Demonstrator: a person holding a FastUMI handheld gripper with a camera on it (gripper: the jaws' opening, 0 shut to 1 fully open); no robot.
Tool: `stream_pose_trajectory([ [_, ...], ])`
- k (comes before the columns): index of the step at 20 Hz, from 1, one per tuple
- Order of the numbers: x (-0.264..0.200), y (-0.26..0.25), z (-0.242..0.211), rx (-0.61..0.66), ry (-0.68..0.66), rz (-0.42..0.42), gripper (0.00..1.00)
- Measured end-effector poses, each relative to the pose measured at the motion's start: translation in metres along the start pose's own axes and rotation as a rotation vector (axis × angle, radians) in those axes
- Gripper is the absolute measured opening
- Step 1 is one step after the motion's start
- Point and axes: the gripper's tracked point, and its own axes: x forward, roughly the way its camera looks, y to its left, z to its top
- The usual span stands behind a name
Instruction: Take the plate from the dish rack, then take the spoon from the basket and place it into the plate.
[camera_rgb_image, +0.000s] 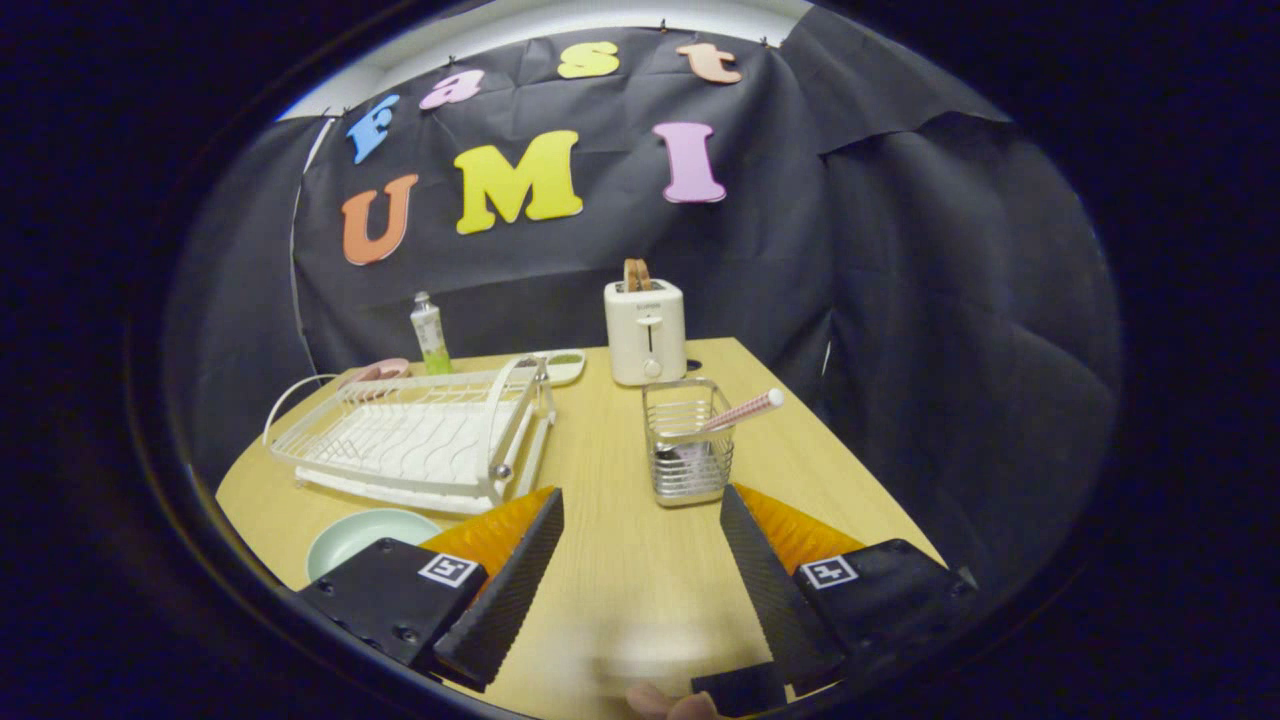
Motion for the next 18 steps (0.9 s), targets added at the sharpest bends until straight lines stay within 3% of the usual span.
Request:
stream_pose_trajectory([
  [5,0.032,-0.032,0.018,-0.044,-0.027,-0.038,1.00],
  [9,0.056,-0.044,0.034,0.066,-0.076,-0.015,1.00],
  [13,0.081,-0.049,0.034,0.090,-0.048,0.011,0.99],
  [18,0.108,-0.041,0.038,0.074,-0.008,0.063,0.73],
])
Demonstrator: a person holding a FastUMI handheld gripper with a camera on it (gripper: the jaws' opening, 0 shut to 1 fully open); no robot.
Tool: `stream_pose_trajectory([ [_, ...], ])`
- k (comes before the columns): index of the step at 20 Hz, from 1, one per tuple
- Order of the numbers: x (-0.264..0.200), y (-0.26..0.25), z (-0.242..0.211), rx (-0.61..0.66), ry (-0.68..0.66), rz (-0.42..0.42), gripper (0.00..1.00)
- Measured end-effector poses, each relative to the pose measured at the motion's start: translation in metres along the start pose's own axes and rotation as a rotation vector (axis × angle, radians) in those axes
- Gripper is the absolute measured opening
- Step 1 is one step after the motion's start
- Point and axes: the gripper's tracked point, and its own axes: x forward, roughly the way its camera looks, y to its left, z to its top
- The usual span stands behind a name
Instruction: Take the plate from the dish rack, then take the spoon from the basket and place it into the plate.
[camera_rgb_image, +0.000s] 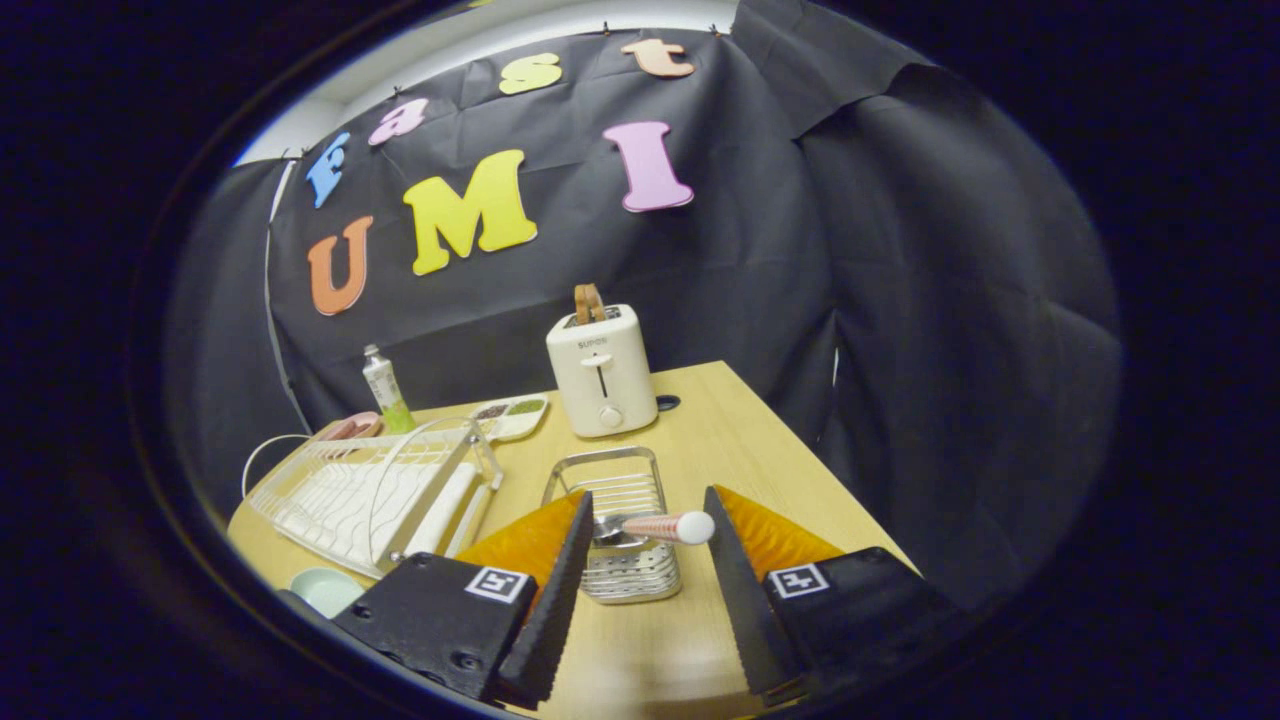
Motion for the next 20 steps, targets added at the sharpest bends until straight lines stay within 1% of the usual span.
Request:
stream_pose_trajectory([
  [3,0.006,0.003,0.001,-0.047,0.022,-0.025,0.53],
  [4,0.006,0.004,0.005,-0.054,0.015,-0.032,0.47],
  [6,0.001,0.014,0.014,-0.071,-0.014,-0.014,0.34],
  [7,0.000,0.012,0.017,-0.081,-0.025,-0.034,0.26],
  [8,-0.003,0.015,0.025,-0.090,-0.040,-0.033,0.19],
  [14,-0.039,0.036,0.067,-0.126,-0.148,-0.031,0.18],
  [20,-0.113,0.065,0.113,-0.142,-0.269,-0.025,0.18],
])
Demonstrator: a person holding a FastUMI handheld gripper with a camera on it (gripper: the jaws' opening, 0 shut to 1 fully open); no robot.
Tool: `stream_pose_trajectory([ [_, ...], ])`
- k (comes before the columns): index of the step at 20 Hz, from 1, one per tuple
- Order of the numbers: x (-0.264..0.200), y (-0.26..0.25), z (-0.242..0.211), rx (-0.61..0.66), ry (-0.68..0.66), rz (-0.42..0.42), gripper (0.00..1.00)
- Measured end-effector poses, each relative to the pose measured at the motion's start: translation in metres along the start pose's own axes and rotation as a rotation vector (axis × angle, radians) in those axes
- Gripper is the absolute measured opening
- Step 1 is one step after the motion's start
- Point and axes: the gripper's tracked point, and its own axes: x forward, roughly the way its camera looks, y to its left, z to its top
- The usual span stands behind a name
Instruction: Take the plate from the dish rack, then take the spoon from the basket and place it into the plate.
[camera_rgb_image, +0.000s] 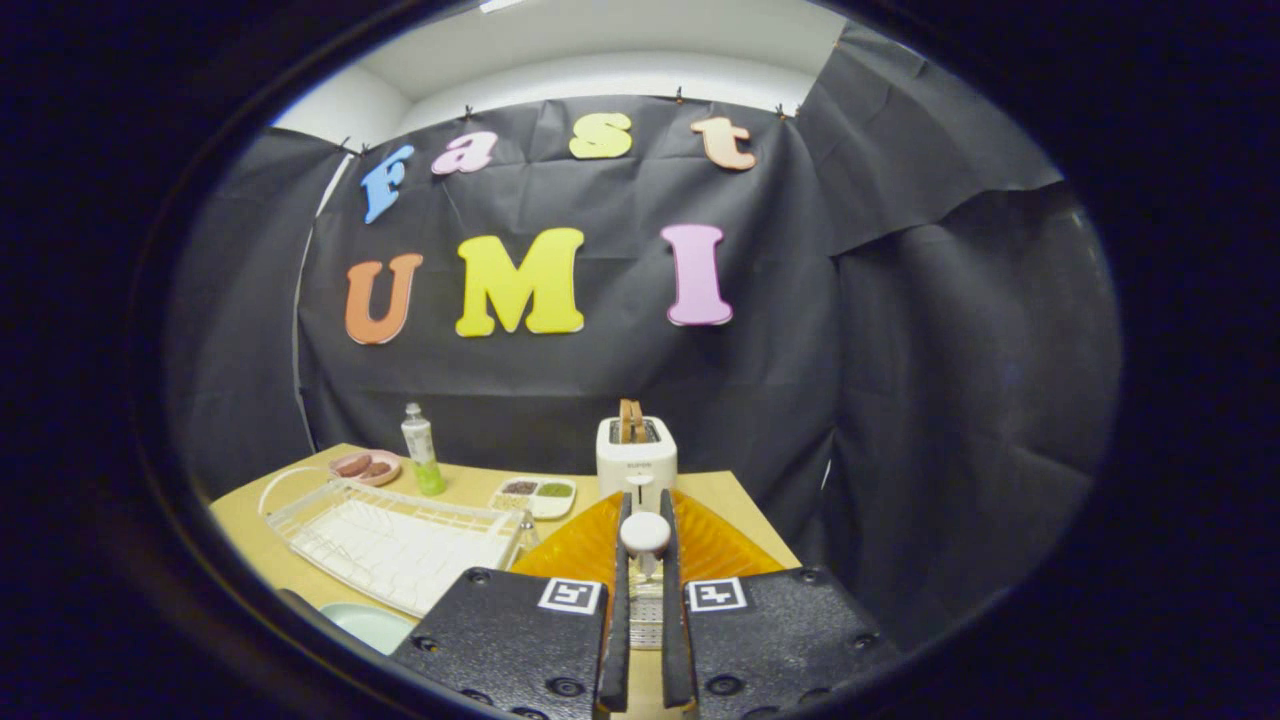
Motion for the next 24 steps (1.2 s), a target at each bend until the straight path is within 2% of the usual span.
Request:
stream_pose_trajectory([
  [6,-0.067,0.037,0.040,0.024,-0.053,0.026,0.18],
  [12,-0.111,0.106,0.037,0.010,-0.057,0.096,0.18],
  [16,-0.128,0.163,0.014,0.004,-0.027,0.144,0.18],
  [24,-0.129,0.264,-0.092,-0.072,0.102,0.210,0.18],
])
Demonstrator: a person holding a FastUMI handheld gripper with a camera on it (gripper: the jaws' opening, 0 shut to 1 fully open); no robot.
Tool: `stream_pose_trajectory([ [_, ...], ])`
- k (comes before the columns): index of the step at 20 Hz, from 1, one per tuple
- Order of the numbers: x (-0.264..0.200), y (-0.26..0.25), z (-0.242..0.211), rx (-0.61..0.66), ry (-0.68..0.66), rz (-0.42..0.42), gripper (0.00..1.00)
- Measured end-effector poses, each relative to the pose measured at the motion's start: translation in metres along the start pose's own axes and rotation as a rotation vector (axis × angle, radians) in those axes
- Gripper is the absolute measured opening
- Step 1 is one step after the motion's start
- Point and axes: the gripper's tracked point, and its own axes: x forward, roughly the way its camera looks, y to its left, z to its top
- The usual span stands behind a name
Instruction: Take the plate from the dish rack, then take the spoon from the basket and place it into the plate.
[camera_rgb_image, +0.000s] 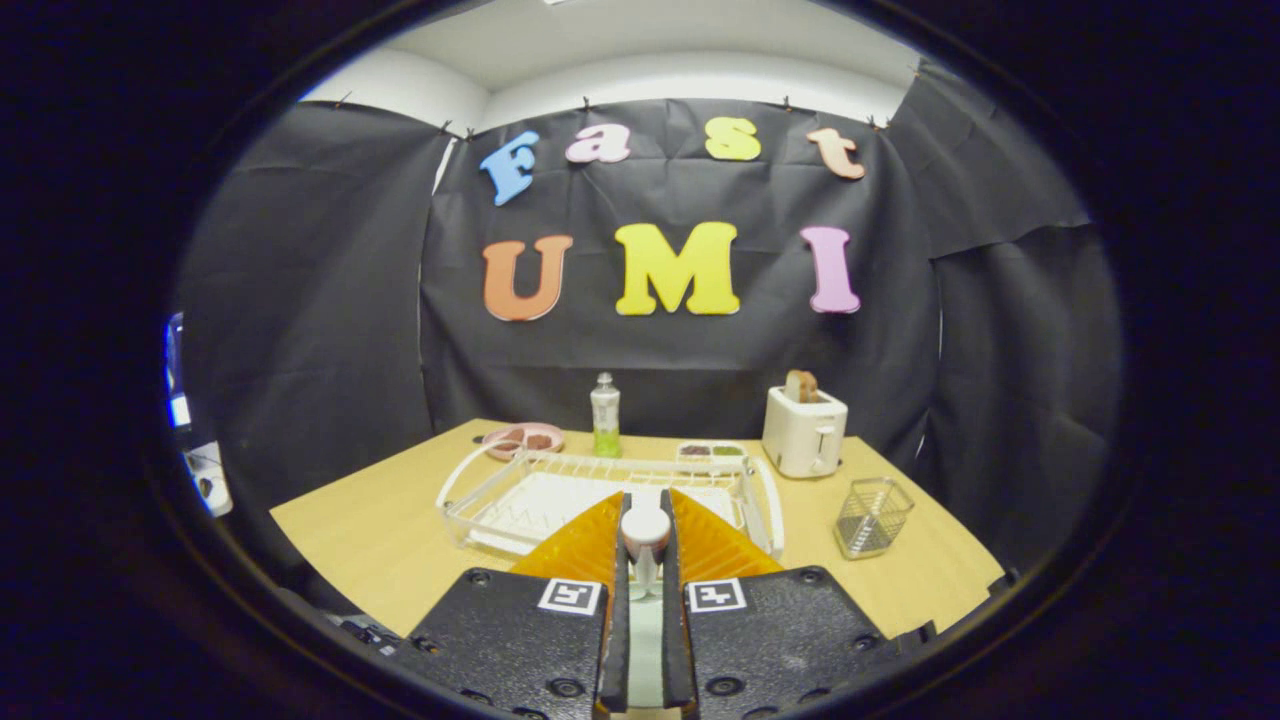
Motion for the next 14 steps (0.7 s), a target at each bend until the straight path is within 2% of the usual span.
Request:
stream_pose_trajectory([
  [7,0.027,0.018,-0.051,0.019,0.125,0.016,0.18],
  [14,0.036,0.004,-0.054,0.042,0.154,0.019,0.20],
])
